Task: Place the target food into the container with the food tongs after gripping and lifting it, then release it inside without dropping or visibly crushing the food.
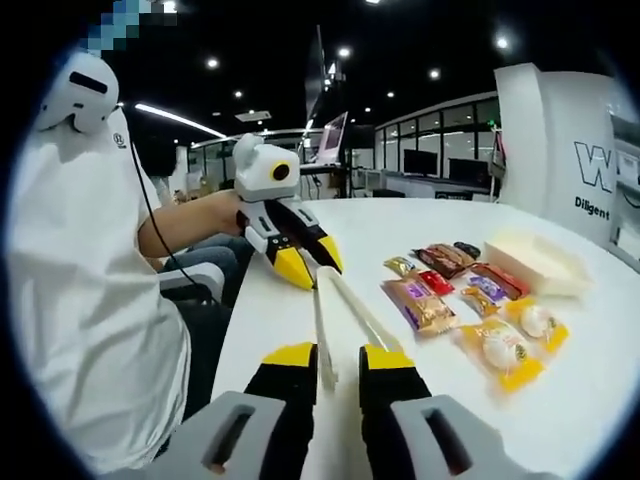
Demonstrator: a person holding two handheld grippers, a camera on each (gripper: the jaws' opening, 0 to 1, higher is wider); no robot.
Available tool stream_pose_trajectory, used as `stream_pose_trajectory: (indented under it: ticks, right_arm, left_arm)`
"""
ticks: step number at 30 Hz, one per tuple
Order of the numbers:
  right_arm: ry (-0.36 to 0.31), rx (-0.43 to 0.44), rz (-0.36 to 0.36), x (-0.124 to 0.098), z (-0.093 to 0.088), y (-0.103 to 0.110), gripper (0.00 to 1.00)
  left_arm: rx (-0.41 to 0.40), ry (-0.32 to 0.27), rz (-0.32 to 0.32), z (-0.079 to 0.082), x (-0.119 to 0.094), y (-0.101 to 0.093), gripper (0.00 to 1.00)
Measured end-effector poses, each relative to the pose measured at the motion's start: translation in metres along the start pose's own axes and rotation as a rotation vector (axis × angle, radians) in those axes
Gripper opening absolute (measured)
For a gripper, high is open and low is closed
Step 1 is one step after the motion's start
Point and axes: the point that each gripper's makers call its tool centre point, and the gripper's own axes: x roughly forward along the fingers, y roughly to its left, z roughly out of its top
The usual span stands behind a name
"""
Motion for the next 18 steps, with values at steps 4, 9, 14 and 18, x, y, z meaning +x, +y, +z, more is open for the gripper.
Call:
stream_pose_trajectory:
  ticks: [4,9,14,18]
  right_arm:
    - [0.015,-0.013,0.009,0.0021,-0.0025,0.0004,0.08]
    - [0.036,-0.035,0.022,0.0061,-0.0064,0.0001,0.07]
    - [0.034,-0.052,0.031,0.0068,-0.0071,-0.0001,0.01]
    - [0.028,-0.056,0.047,0.0075,-0.007,0.0019,0.0]
  left_arm:
    - [-0.001,0.0,0.003,-0.0004,-0.0007,0.0008,0.22]
    - [0.0,0.003,0.004,-0.0009,-0.0015,0.0013,0.22]
    - [-0.004,0.001,0.003,-0.0013,-0.0023,0.0019,0.21]
    - [-0.009,-0.003,0.003,-0.0016,-0.0029,0.0028,0.21]
